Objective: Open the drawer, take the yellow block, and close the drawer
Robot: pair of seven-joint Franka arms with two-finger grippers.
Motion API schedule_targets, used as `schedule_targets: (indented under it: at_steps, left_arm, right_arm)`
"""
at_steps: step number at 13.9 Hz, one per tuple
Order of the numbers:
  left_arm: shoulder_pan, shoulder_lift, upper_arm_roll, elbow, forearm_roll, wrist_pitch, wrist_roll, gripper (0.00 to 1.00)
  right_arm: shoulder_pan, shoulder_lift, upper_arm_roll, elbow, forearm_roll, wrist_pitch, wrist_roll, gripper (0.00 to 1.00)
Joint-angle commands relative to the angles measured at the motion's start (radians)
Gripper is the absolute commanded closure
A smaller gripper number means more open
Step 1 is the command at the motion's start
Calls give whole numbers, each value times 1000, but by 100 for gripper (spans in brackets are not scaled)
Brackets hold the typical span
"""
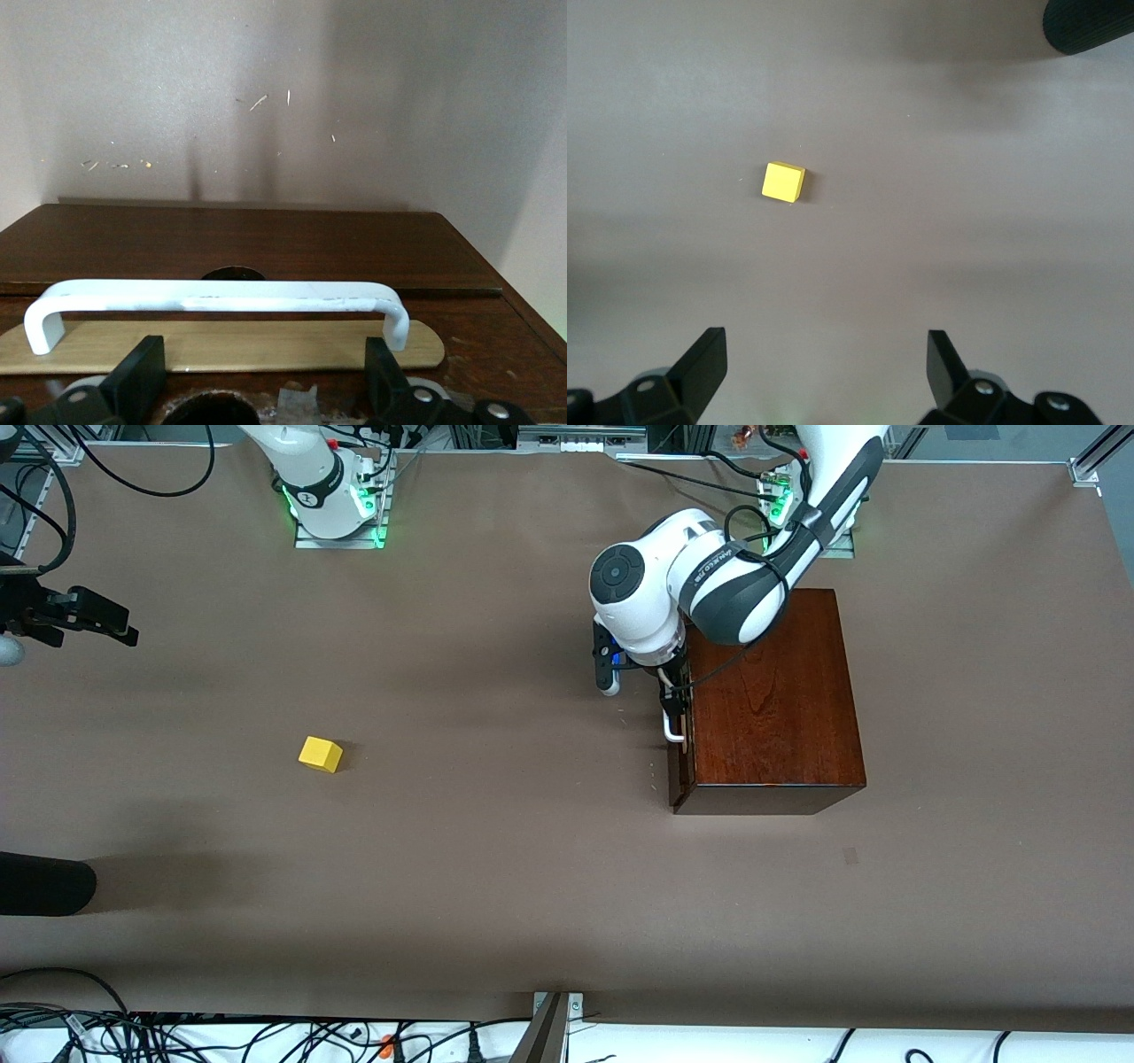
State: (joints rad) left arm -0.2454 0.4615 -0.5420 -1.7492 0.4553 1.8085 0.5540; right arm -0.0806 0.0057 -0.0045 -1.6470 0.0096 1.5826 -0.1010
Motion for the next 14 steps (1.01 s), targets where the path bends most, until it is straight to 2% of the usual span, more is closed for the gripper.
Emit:
schedule_targets:
  at_steps: [1, 4, 7, 11, 14]
  left_arm:
    - [31, -64, 4, -47, 34, -25, -8, 0]
    - [-9, -55, -10, 9, 31, -23, -174, 0]
    - [-66, -55, -10, 104, 28, -63, -392, 0]
    - [-66, -64, -18, 305, 8, -230, -659, 0]
    - [-54, -64, -18, 483, -58, -352, -730, 0]
  right_arm:
    - [-15, 3, 9, 19, 10, -24, 12, 0]
    - [-16, 4, 9, 19, 10, -26, 12, 0]
    - [-15, 4, 9, 21, 10, -26, 12, 0]
    - [-15, 4, 9, 21, 10, -26, 12, 0]
    - [-16, 4, 9, 21, 10, -26, 12, 0]
